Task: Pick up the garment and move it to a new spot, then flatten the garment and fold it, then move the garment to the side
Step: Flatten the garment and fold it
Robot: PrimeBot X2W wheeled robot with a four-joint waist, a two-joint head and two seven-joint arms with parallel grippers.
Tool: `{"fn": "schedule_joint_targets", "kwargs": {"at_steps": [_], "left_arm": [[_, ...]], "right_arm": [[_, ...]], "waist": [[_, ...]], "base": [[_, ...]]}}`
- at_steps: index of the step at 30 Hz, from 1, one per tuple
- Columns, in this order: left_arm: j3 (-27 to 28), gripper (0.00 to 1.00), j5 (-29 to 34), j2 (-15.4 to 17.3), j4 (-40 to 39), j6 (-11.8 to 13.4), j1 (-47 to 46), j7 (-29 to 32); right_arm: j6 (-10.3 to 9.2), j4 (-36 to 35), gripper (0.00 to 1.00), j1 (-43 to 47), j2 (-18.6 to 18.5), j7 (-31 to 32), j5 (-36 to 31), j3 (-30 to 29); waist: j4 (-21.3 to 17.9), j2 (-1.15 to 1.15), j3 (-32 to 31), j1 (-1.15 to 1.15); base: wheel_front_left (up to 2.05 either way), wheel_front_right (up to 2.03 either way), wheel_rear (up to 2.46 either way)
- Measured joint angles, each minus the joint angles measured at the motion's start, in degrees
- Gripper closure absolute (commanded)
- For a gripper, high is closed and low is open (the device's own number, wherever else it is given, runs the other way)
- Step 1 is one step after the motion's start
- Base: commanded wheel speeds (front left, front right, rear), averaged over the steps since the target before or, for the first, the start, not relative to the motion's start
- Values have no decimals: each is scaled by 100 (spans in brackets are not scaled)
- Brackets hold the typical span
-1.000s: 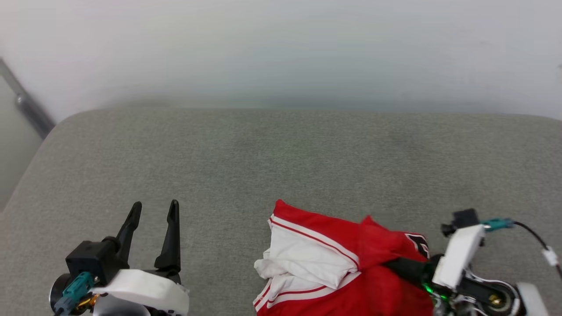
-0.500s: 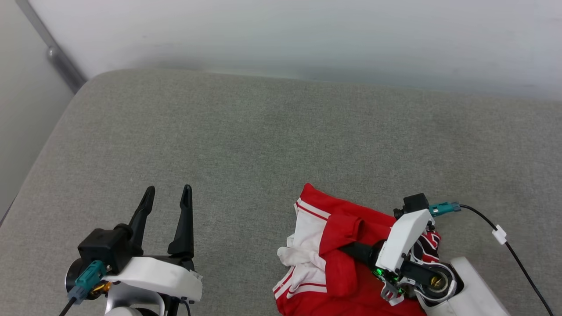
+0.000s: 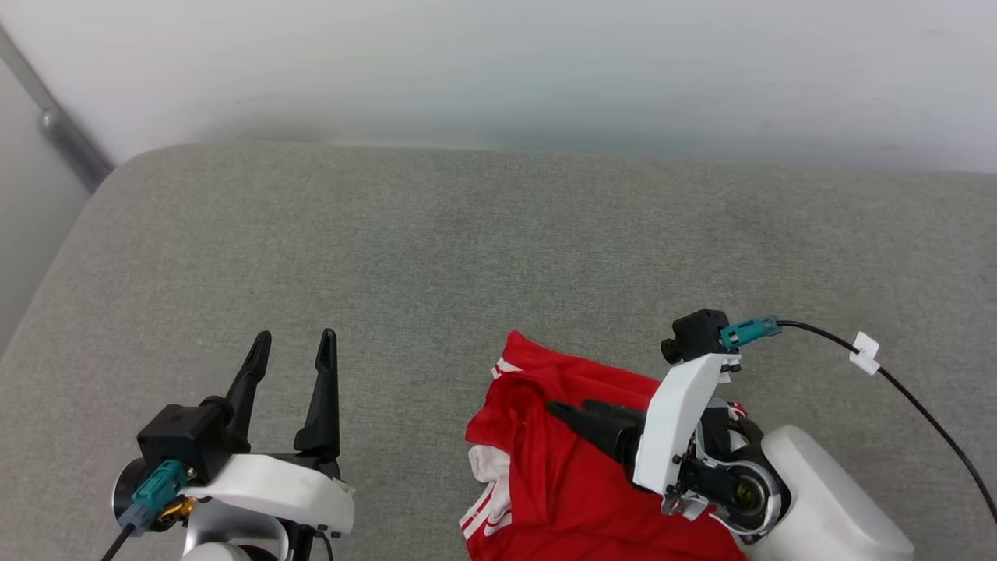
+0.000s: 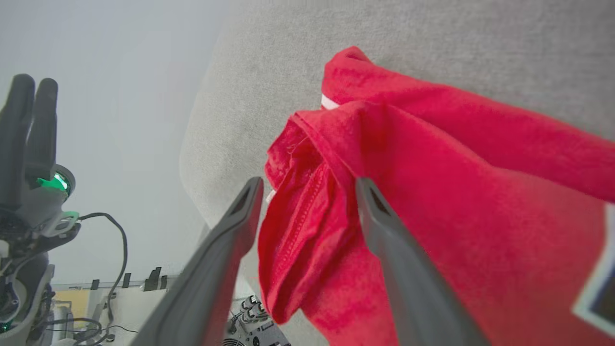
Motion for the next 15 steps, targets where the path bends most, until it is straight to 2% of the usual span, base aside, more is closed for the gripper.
{"fn": "schedule_joint_targets", "kwargs": {"at_steps": [4,7,11,15], "left_arm": [[27,0,-12,20,-5,46,48,-2],[55,0,-25,19,-1,101,118,-23],[134,0,-57,22,15,177,199,-56],[229,0,-125,22,27,235,335,-105]], "right_arm": [[1,-337,0,16,-517,-520,-800,249],[0,-358,0,112,-912,-1096,-1510,49],[0,-392,0,383,-1205,-1917,-2461,-613],[1,-592,0,678,-1233,-2606,-3349,-1567]], "waist": [[-159,0,-85,0],[-279,0,-146,0],[-438,0,-216,0],[-617,0,-263,0]], "base": [[0,0,0],[0,0,0],[0,0,0],[0,0,0]]}}
